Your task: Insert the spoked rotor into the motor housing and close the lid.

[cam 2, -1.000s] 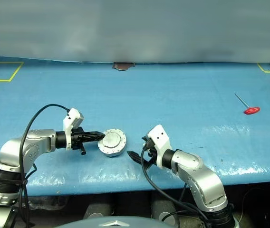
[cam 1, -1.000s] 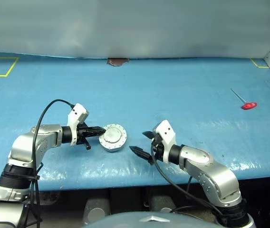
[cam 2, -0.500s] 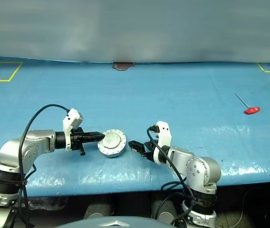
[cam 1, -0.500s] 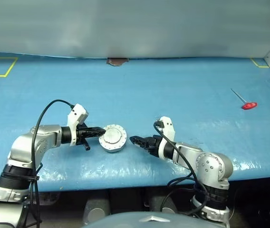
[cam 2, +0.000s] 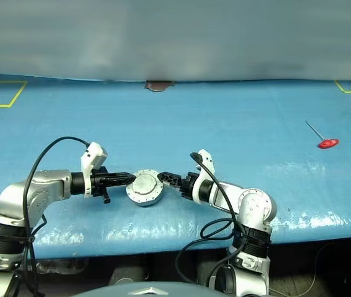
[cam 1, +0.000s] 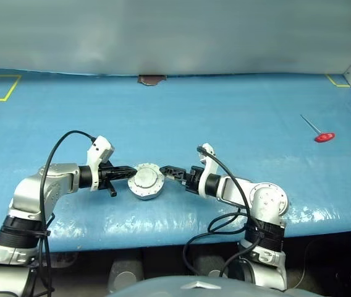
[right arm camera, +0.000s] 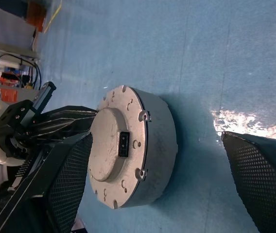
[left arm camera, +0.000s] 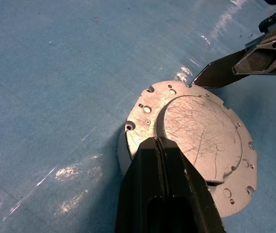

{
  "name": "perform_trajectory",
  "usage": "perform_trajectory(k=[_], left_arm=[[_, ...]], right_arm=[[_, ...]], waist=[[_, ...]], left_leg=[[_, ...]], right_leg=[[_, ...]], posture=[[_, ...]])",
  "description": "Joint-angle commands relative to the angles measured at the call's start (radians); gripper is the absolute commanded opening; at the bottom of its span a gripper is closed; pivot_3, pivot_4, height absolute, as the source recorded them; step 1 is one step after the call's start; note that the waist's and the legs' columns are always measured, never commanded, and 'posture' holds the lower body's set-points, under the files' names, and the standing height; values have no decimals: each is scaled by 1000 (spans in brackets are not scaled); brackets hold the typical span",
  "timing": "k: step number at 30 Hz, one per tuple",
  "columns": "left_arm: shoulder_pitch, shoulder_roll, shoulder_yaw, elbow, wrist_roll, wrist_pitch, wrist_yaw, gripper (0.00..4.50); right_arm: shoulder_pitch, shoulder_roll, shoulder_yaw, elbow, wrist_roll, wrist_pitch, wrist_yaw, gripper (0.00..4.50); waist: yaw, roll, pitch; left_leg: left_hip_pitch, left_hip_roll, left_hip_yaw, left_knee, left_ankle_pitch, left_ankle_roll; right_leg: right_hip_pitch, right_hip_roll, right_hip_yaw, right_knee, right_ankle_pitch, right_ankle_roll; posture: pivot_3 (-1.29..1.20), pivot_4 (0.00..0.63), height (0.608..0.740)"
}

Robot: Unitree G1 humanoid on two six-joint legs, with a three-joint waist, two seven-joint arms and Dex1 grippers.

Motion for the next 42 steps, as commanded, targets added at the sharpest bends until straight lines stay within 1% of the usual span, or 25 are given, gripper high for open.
perform_trajectory(k=[1,8,15,25,42], left_arm=[[19,-8,-27,-17,6,13,5,0],[24,-6,-22,-19,4,14,5,0],[26,-7,-20,-22,3,15,6,0],[27,-6,-23,-24,4,15,4,0],[33,-8,-28,-28,8,8,3,0]], right_arm=[[36,215,3,39,77,-56,4,4474],[51,189,6,116,226,-82,-18,4474],[84,167,49,144,301,-97,-76,4474],[120,143,78,165,308,-96,-130,4474],[173,109,85,205,307,-52,-134,4474]], waist=[[0,0,0],[0,0,0],[-2,0,0],[-2,0,0],[-6,1,-1]], left_leg=[[0,0,0,0,0,0],[0,0,0,0,0,0],[0,0,0,0,0,0],[0,0,0,0,0,0],[0,0,0,-1,0,0]], right_leg=[[0,0,0,0,0,0],[0,0,0,-1,0,0],[0,0,0,-1,0,0],[0,0,0,-1,0,0],[1,0,0,-1,0,1]], posture=[[0,150,740],[0,150,740],[0,150,740],[0,150,740],[0,150,740]])
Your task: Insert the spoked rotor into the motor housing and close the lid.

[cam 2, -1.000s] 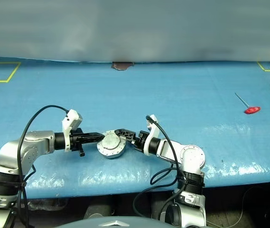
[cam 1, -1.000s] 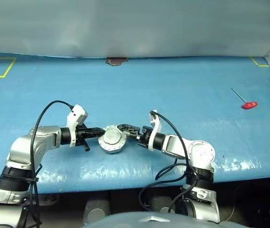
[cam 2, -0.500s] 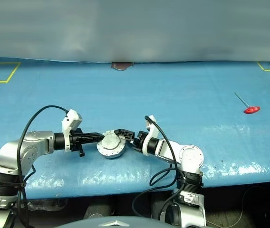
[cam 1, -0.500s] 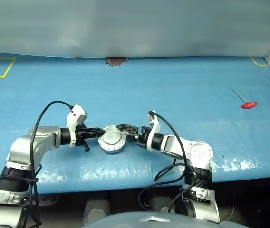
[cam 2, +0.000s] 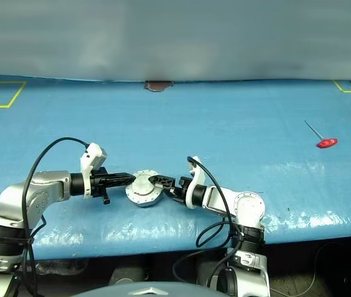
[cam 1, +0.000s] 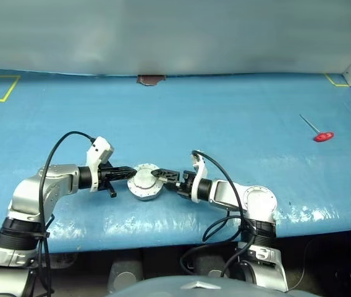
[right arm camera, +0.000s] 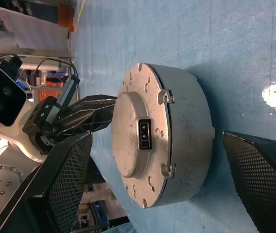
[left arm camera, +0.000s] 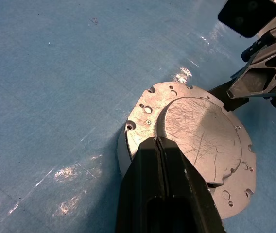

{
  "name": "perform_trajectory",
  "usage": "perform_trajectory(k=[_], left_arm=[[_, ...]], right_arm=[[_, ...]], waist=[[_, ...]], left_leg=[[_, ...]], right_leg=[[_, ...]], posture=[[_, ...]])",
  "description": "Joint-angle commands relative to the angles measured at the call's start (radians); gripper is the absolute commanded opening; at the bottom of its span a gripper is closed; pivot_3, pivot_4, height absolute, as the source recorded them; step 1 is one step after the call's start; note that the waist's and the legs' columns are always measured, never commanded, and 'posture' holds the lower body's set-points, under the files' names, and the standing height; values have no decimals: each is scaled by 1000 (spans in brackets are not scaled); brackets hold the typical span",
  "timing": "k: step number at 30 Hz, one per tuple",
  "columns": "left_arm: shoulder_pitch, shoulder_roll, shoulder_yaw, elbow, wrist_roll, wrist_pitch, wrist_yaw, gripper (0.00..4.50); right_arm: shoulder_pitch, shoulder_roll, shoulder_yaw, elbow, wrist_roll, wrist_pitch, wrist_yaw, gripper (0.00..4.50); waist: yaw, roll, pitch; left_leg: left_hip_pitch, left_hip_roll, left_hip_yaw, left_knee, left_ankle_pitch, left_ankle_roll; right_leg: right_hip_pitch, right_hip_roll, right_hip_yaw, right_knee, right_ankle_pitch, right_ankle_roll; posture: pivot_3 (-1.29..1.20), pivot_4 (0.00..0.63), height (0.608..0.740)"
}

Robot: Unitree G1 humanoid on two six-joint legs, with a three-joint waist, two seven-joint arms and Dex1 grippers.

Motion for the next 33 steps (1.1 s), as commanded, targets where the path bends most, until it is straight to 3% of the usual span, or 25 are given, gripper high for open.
perform_trajectory(k=[1,6,9,12,33], left_arm=[[18,-7,-36,-16,10,9,1,0],[16,-9,-40,-13,12,6,-1,0],[16,-9,-39,-14,11,8,1,0],[16,-10,-38,-14,11,8,3,0],[25,-3,-38,-18,12,13,2,0]], right_arm=[[131,134,55,3,14,0,-5,4474],[137,134,50,8,61,-14,-12,4474],[142,127,58,7,80,-9,-16,3833],[144,124,64,6,91,-5,-20,2896],[154,85,184,-6,150,-177,11,2896]], waist=[[0,1,-1],[-1,3,-3],[-1,3,-3],[-1,3,-3],[-3,2,-3]], left_leg=[[0,0,0,0,0,0],[1,0,0,0,0,0],[1,0,0,0,0,0],[0,0,0,0,0,0],[0,0,-1,-1,0,1]], right_leg=[[0,0,0,0,0,0],[1,0,0,0,0,0],[1,0,0,0,0,0],[1,0,0,0,0,0],[1,0,0,-1,0,0]], posture=[[0,150,740],[0,150,740],[0,150,740],[0,150,740],[0,150,740]])
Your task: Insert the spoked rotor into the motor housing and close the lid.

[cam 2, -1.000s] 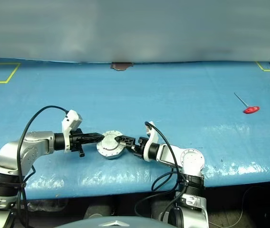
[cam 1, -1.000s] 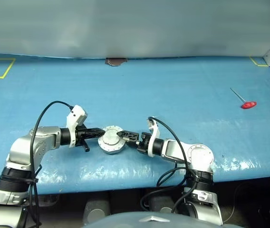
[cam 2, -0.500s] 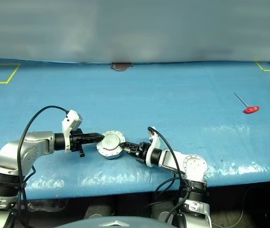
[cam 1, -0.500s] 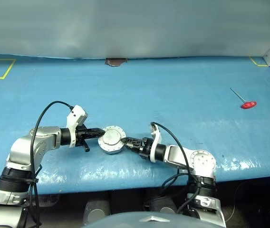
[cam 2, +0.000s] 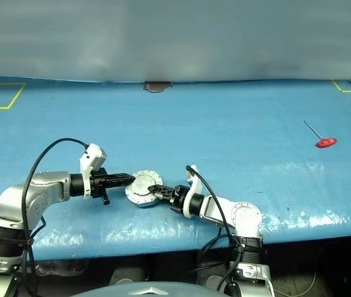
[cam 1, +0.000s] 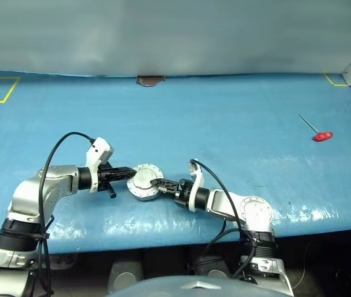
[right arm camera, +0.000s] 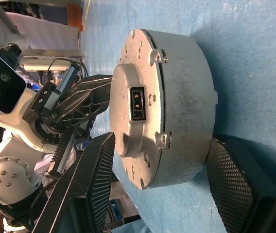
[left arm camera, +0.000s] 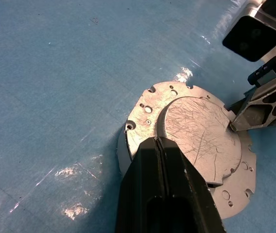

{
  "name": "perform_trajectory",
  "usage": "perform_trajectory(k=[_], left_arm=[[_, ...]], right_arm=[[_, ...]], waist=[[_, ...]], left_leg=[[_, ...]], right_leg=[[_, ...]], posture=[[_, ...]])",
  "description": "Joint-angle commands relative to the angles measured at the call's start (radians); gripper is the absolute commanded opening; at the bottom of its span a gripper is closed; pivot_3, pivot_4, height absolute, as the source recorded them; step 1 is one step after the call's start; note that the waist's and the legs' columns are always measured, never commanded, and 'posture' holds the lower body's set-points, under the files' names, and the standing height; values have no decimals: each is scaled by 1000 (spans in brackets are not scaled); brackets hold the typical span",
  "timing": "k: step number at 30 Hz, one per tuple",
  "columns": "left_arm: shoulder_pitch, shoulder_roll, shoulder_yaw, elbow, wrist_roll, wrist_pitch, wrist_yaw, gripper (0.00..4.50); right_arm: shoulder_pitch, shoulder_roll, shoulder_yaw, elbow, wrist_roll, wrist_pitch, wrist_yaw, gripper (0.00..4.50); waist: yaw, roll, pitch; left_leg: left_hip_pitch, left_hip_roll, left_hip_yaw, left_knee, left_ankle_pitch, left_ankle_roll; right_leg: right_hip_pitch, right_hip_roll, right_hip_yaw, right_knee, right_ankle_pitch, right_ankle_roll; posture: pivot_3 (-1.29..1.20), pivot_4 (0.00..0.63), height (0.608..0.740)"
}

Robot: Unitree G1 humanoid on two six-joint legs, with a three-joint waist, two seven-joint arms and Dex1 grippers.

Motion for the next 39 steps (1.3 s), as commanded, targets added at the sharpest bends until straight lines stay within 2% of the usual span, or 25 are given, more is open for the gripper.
perform_trajectory(k=[1,22,24,29,39], left_arm=[[17,-1,-37,-12,10,14,-2,0],[21,-5,-33,-11,7,17,4,0],[24,-4,-32,-12,6,18,5,0],[26,-5,-29,-12,6,21,9,0],[31,-12,-23,-11,4,20,16,0]], right_arm=[[33,129,26,-16,34,-41,-1,2896],[87,70,45,-41,193,-162,-62,2896],[92,67,48,-42,202,-169,-64,2516],[97,55,62,-44,220,-179,-72,1169],[92,28,91,-36,211,-152,-77,1168]], waist=[[-2,0,0],[-1,0,0],[-1,0,0],[-2,0,0],[-2,1,0]], left_leg=[[0,0,0,0,0,0],[0,0,0,1,0,0],[0,0,0,1,0,0],[0,0,0,1,0,0],[0,0,0,1,0,0]], right_leg=[[0,0,0,0,0,0],[0,0,0,0,0,0],[0,0,0,0,0,0],[0,0,1,0,0,0],[0,0,0,0,0,0]], posture=[[0,150,740],[0,150,740],[0,150,740],[0,150,740],[0,150,740]])
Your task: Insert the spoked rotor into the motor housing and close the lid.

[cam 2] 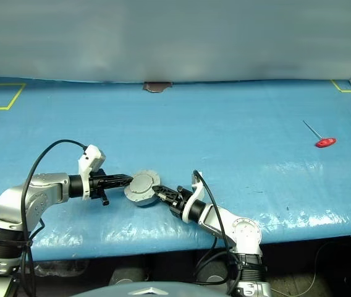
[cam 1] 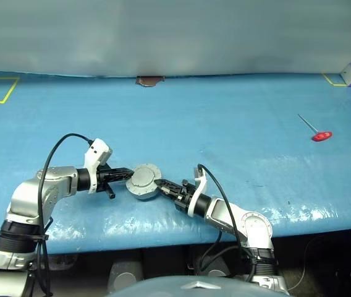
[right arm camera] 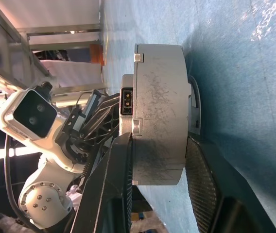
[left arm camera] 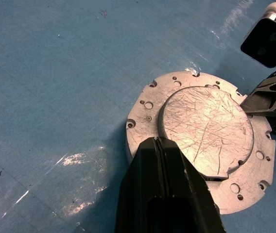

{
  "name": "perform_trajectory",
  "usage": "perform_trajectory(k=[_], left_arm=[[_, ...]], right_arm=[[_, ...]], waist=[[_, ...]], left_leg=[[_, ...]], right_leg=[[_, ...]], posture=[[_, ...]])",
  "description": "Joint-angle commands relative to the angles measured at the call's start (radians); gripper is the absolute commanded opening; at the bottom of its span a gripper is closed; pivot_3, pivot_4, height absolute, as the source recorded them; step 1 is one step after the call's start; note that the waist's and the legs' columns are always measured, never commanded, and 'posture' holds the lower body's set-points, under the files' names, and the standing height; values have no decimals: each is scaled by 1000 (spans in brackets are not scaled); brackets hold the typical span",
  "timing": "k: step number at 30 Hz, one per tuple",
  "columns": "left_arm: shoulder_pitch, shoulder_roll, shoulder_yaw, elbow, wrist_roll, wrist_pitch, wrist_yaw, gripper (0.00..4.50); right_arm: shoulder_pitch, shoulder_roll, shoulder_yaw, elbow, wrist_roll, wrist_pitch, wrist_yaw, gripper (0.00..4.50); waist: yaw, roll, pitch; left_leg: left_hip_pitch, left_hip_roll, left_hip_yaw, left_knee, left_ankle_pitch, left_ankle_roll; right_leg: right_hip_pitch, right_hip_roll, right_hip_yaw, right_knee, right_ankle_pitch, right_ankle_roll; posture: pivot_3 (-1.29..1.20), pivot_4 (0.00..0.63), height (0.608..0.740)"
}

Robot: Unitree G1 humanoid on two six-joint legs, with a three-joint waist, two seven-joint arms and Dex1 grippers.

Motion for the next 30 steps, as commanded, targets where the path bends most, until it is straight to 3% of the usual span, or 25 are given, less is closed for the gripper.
perform_trajectory(k=[1,5,10,15,17,20,24,28,30], left_arm=[[18,-15,-29,-9,-2,14,-2,0],[40,-31,16,-29,-21,11,22,0],[107,-150,215,-119,-118,5,162,0],[229,-380,508,-234,-460,74,397,0],[312,-455,557,-287,-590,86,470,0],[419,-561,554,-336,-737,80,601,587],[490,-719,525,-330,-866,9,792,1955],[539,-834,478,-309,-940,-65,839,3300],[555,-843,447,-305,-972,-90,848,3948]], right_arm=[[-7,30,46,-19,13,25,2,1168],[-8,26,55,-23,6,33,11,1168],[16,33,38,-35,5,3,3,1168],[33,46,9,-48,32,-48,-4,1168],[33,50,6,-50,43,-65,-13,1168],[18,61,-2,-55,70,-98,-21,1168],[-26,69,-11,-55,107,-141,-19,1168],[-99,71,-11,-23,88,-182,12,1168],[-132,71,-11,4,74,-200,24,1168]], waist=[[0,0,0],[-1,0,0],[-3,0,0],[-2,0,0],[-2,0,0],[1,-1,0],[7,-1,1],[-3,-1,2],[-6,-1,2]], left_leg=[[0,0,0,0,0,0],[0,0,0,0,0,0],[-1,0,0,0,0,0],[-2,1,0,0,0,0],[-2,1,0,1,-1,1],[-3,1,0,7,-4,6],[-3,0,-2,13,-4,6],[-3,-1,-4,16,-4,6],[-3,-2,-6,16,-4,6]], right_leg=[[0,0,0,0,0,0],[0,0,0,0,0,0],[-1,0,0,0,0,0],[-2,1,0,0,0,0],[-1,1,1,0,0,0],[0,1,0,0,0,1],[3,0,0,0,2,3],[2,0,0,-1,2,3],[2,1,1,-1,2,3]], posture=[[0,150,740],[0,150,740],[0,150,740],[0,150,740],[0,150,740],[0,150,740],[0,150,740],[0,150,740],[0,150,740]])
